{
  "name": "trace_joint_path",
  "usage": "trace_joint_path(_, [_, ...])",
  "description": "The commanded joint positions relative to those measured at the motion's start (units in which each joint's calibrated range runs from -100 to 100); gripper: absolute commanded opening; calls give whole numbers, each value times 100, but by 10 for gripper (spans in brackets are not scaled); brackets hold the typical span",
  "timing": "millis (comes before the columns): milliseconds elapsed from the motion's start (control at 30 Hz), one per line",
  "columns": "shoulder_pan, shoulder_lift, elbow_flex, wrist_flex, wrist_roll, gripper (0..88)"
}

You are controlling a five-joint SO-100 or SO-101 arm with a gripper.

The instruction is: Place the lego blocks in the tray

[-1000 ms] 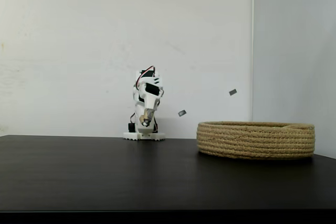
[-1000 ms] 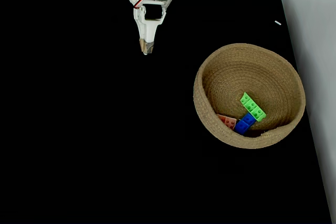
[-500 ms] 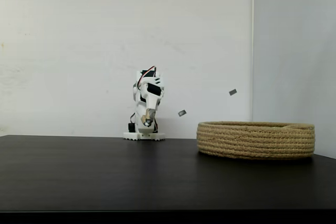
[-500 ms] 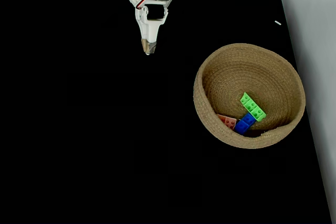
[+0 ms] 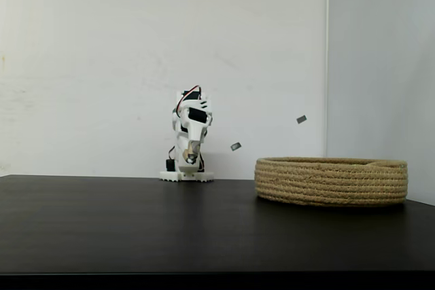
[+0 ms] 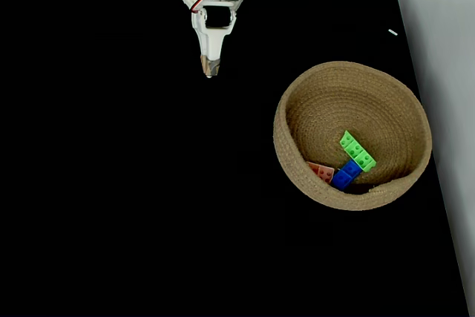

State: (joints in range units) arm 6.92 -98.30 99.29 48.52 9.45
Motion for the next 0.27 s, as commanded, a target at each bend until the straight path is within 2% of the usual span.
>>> trace_joint_path(0, [165, -41, 71, -158, -83, 1])
trace_joint_path(233, [206, -41, 71, -175, -68, 1])
